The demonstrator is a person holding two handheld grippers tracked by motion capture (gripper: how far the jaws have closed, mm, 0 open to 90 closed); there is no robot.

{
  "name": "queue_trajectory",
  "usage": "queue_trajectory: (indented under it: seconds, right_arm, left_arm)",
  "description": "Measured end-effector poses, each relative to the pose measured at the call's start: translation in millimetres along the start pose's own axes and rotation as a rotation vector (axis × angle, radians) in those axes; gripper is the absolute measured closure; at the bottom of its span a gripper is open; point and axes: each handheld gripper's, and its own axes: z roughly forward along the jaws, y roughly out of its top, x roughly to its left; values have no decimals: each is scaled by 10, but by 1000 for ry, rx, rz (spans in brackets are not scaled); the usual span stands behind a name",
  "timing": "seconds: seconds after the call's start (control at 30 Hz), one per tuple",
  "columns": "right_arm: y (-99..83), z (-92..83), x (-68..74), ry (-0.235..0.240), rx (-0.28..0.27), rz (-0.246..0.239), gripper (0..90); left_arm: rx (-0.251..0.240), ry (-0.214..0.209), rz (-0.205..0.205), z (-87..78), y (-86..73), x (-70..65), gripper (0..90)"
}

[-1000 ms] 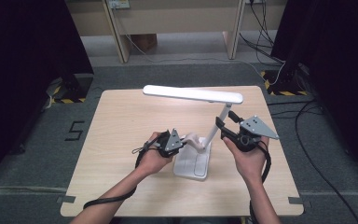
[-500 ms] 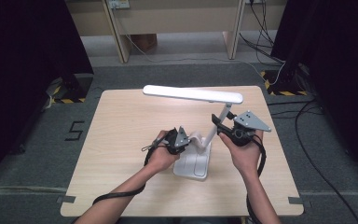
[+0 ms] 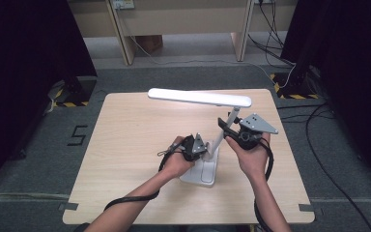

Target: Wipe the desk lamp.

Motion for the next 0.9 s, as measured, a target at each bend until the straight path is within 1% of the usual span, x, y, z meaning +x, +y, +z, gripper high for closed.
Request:
queue_trajectory:
  seconds: [0.1, 0.23, 0.33, 0.4, 0.47, 0.7, 0.9]
  right_arm:
    - [-5, -6, 1, -3, 9, 3, 567]
    - [-18, -7, 8, -10, 14, 3, 579]
    - [-29, -4, 12, -12, 6, 17, 585]
    - [-31, -5, 17, -18, 4, 19, 588]
    - [-38, -3, 29, -27, -3, 27, 592]
    - [-44, -6, 42, -37, -4, 34, 594]
    - [-45, -7, 49, -39, -5, 35, 595]
  left_arm:
    - [7, -15, 7, -9, -7, 3, 817]
    - [9, -35, 4, -12, -40, -16, 818]
    - [12, -41, 9, -13, -74, -35, 818]
    - [19, -46, 19, -27, -88, -51, 817]
    - [17, -48, 19, -38, -95, -67, 816]
    - [24, -61, 38, -88, -141, -117, 814]
    - [29, -87, 47, -143, -155, -144, 819]
